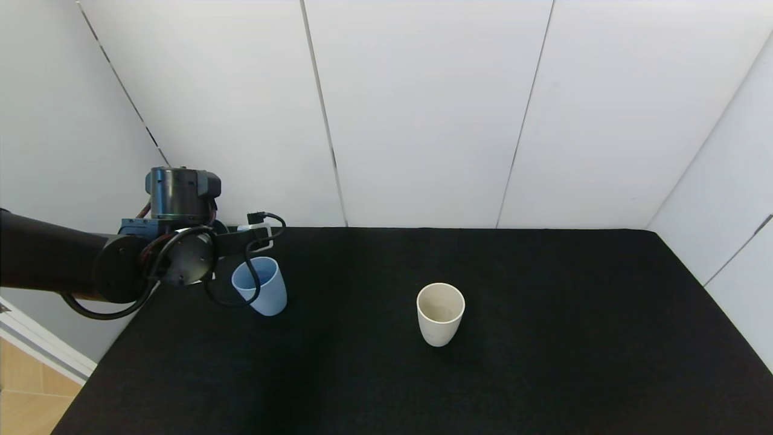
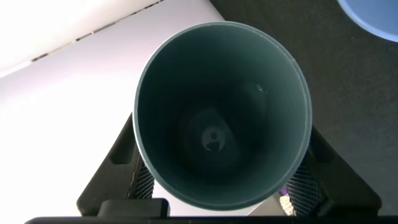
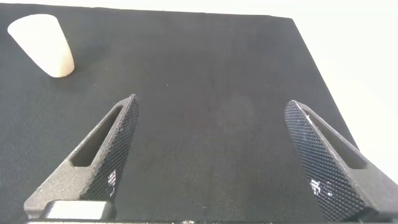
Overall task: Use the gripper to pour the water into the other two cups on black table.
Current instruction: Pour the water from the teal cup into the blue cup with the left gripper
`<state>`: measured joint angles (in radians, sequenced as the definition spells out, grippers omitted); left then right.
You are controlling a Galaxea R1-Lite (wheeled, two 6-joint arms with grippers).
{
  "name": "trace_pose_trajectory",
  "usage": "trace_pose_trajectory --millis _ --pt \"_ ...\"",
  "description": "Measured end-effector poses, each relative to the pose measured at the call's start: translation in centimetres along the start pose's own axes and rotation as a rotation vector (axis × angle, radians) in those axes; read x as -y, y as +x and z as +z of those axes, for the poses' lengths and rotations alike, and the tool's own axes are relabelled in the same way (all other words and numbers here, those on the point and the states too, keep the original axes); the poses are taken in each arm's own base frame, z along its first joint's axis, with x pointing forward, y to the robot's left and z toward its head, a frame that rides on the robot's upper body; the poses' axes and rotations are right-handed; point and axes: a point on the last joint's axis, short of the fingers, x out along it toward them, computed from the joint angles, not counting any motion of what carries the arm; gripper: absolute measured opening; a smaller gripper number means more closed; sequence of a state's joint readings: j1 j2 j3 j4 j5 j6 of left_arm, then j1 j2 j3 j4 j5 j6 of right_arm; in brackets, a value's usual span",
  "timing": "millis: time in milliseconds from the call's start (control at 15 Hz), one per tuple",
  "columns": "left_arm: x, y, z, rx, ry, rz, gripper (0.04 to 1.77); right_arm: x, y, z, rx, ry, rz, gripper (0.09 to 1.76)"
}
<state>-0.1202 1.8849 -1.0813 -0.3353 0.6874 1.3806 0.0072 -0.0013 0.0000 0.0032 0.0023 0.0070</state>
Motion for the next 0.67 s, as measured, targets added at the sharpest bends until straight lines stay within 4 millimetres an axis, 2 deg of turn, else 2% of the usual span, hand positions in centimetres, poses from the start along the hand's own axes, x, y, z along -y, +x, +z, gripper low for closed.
trace_pose_trajectory --millis 667 --pt "0.12 -0.7 0.98 -0.042 0.078 0.025 1.16 0.0 0.0 0.0 0.0 0.0 0.0 1.71"
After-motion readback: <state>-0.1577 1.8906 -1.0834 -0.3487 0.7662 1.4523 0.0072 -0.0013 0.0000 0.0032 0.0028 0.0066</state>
